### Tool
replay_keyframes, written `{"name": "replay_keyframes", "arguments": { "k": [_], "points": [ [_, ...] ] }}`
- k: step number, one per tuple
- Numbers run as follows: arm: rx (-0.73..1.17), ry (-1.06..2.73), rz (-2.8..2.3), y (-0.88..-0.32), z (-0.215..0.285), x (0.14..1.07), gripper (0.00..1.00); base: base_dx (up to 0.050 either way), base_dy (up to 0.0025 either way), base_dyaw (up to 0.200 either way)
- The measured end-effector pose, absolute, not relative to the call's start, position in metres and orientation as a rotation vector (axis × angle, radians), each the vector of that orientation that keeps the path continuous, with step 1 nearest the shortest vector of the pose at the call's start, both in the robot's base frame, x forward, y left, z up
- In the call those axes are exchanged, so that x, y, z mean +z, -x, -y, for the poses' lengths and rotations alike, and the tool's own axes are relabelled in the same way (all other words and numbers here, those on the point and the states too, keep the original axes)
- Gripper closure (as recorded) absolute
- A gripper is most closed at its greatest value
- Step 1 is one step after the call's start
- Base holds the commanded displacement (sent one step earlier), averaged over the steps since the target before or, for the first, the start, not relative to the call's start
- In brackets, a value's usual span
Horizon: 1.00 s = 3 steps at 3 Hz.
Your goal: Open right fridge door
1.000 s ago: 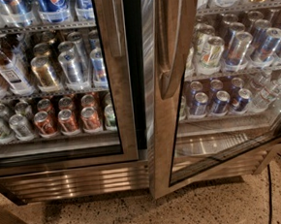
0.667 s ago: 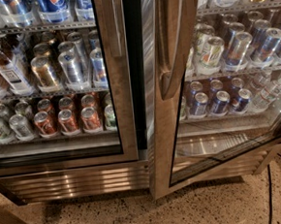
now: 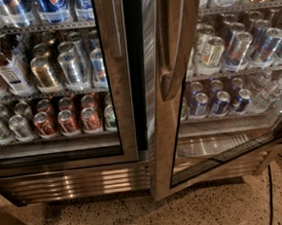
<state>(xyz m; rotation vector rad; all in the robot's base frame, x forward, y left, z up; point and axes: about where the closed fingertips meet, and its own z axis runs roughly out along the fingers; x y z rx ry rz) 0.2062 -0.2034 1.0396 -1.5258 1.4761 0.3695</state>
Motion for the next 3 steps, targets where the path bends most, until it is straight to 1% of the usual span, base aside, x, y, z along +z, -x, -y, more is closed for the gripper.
{"name": "replay_keyframes", "arguments": {
  "k": [1,2,3],
  "points": [
    [0.415,1.55,-1.363,-0.182,0.159,1.081,0.0,0.0,0.0,0.0],
    [0.441,1.567,-1.309,-0.163,0.132,1.104,0.0,0.0,0.0,0.0],
    [0.575,1.515,-1.231,-0.164,0.107,1.11,0.0,0.0,0.0,0.0]
  ]
}}
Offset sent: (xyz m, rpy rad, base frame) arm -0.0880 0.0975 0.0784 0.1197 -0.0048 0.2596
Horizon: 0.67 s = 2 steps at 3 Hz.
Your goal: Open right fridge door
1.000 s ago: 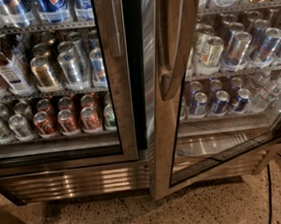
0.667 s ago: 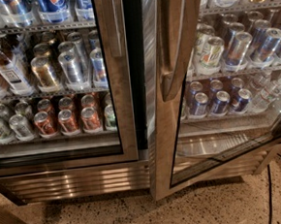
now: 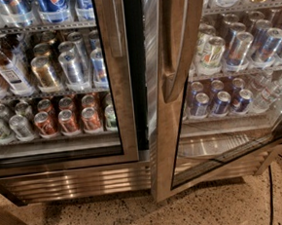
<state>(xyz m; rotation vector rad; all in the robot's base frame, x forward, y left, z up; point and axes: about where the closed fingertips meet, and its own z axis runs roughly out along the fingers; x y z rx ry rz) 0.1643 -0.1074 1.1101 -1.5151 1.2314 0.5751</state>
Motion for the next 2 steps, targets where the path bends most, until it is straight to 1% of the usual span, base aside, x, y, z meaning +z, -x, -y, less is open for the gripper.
{"name": "replay_keyframes", "arguments": {
  "k": [1,2],
  "points": [
    [0.682,1.414,-1.177,-0.169,0.083,1.115,0.0,0.0,0.0,0.0],
    [0.692,1.371,-1.231,-0.183,0.065,1.121,0.0,0.0,0.0,0.0]
  ]
}}
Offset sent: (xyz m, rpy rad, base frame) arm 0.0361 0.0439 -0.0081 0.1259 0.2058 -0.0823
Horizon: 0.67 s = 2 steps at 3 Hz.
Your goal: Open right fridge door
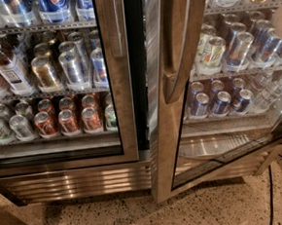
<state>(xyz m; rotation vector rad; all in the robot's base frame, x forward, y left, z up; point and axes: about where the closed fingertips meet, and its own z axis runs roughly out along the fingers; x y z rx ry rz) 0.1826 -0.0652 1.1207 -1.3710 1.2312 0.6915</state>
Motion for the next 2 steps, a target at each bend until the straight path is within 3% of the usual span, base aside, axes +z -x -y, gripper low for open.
{"name": "replay_keyframes", "arguments": {
  "k": [2],
  "points": [
    [0.508,1.242,-1.593,-0.273,0.093,1.089,0.0,0.0,0.0,0.0]
  ]
}}
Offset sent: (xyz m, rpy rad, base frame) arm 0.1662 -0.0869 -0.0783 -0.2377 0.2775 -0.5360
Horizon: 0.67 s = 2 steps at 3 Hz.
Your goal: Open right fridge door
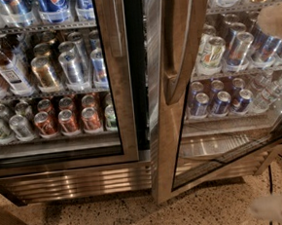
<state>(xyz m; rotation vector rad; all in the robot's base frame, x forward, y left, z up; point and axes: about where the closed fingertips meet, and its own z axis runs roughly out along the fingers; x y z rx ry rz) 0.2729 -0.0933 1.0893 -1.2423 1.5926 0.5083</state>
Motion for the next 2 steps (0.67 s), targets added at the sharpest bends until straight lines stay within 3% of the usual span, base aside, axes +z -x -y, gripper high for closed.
{"name": "replay_keyframes", "arguments": {
  "k": [2],
  "points": [
    [0.517,1.155,-1.63,-0.307,0.134,1.082,0.0,0.0,0.0,0.0]
  ]
}}
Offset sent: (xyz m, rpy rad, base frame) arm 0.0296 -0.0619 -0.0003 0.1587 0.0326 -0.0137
